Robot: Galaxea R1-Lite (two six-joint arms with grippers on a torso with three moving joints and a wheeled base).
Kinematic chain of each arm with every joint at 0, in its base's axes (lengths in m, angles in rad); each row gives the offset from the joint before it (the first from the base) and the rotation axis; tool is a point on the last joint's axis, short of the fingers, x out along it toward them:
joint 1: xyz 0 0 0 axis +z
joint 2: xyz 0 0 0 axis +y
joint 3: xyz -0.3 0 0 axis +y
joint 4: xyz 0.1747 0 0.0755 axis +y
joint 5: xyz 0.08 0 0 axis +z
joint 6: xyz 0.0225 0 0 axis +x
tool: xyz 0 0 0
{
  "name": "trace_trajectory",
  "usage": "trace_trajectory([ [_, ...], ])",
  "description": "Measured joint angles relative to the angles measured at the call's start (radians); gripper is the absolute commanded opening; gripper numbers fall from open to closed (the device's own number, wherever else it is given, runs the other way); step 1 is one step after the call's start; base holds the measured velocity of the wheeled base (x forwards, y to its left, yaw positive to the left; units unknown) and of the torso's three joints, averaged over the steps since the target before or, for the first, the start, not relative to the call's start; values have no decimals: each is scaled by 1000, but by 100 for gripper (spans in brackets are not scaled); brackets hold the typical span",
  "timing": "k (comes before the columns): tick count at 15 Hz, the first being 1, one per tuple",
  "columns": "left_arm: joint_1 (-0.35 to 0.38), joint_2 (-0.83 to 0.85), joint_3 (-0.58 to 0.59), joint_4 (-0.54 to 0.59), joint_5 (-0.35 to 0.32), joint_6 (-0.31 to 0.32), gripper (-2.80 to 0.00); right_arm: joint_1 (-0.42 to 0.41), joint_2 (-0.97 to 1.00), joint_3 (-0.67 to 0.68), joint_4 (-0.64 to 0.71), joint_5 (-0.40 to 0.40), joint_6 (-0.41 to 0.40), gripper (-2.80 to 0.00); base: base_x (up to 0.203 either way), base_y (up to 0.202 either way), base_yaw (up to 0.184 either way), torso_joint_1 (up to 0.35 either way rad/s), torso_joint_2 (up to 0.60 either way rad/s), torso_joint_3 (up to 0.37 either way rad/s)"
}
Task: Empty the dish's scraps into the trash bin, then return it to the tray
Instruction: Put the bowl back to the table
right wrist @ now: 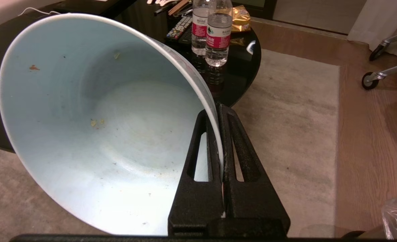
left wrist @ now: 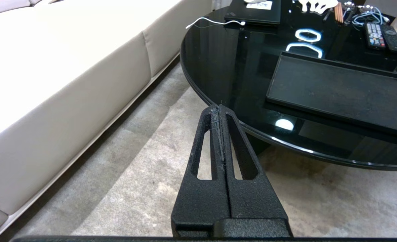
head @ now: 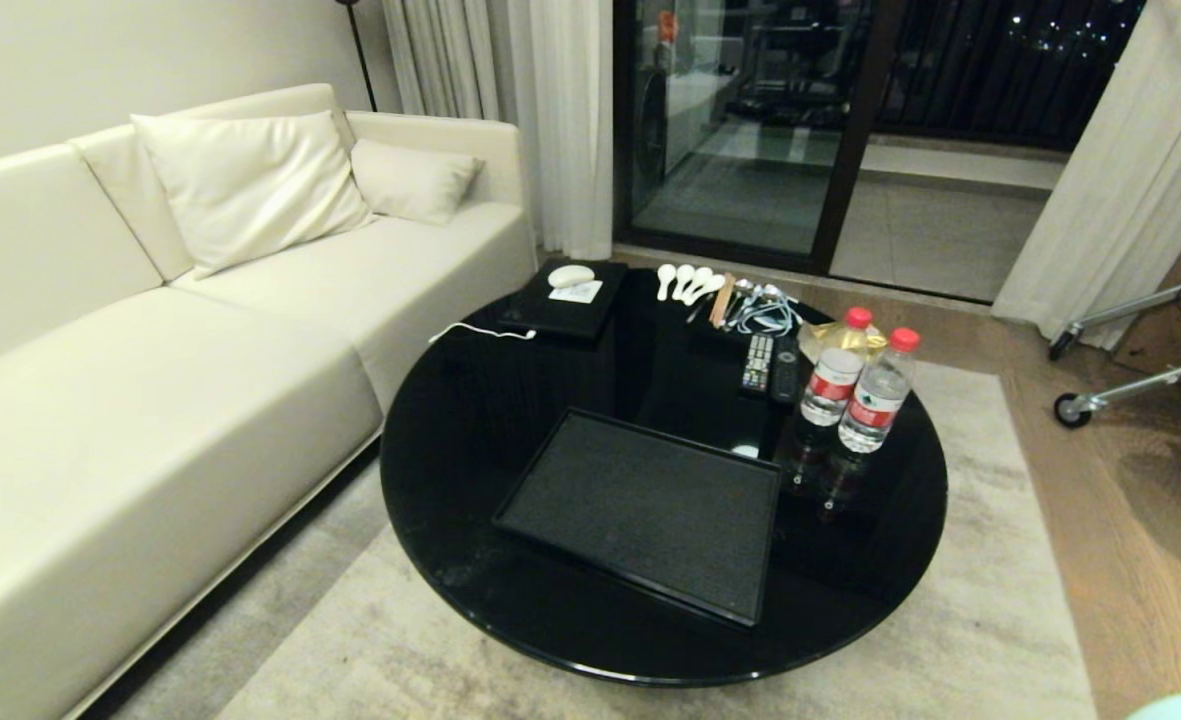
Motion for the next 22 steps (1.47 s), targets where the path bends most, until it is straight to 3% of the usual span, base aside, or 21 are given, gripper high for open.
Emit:
trace_trajectory([
  [22, 0, 0, 0, 0, 0, 6, -280, 0, 0, 0, 0, -1, 0, -280, 0, 0, 0, 0, 0, 0],
])
